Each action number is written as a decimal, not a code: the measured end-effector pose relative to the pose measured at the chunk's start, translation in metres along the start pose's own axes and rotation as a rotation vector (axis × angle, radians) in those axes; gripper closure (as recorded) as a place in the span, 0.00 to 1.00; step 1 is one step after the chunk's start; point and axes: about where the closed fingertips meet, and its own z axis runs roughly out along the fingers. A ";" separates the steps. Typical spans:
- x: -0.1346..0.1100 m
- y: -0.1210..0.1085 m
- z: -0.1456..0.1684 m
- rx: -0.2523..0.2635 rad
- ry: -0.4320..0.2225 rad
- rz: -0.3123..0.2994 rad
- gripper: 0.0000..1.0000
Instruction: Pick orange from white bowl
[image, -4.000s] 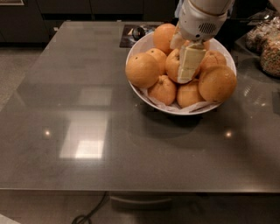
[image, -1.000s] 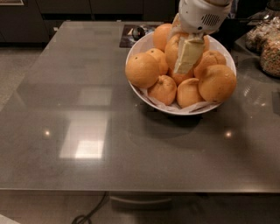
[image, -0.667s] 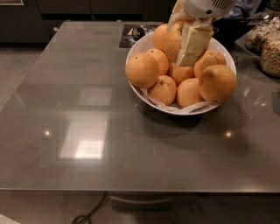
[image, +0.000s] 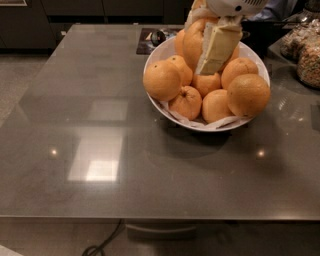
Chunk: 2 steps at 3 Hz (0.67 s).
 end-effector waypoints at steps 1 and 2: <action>-0.022 0.008 -0.011 -0.008 -0.033 -0.051 1.00; -0.022 0.008 -0.011 -0.008 -0.034 -0.051 1.00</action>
Offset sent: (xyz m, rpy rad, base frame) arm -0.0129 0.0135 0.0106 0.0125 -0.0017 0.0495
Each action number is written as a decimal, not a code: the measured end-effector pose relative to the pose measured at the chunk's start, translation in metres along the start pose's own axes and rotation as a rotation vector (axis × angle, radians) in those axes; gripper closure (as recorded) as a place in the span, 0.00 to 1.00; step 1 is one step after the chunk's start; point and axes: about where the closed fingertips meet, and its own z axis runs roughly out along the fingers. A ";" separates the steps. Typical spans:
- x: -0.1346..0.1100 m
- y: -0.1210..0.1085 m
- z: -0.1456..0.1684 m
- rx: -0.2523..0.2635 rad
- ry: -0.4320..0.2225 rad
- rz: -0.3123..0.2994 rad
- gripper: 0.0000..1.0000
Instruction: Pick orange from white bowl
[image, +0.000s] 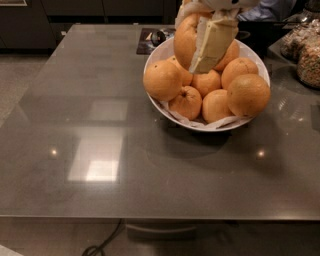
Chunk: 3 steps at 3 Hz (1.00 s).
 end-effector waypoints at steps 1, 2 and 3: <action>-0.004 0.006 -0.002 0.005 -0.005 0.007 1.00; -0.029 0.025 -0.002 -0.036 -0.058 -0.001 1.00; -0.030 0.026 -0.002 -0.037 -0.060 -0.001 1.00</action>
Offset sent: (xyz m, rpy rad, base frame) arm -0.0574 0.0100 -0.0037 0.0380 0.1043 0.0239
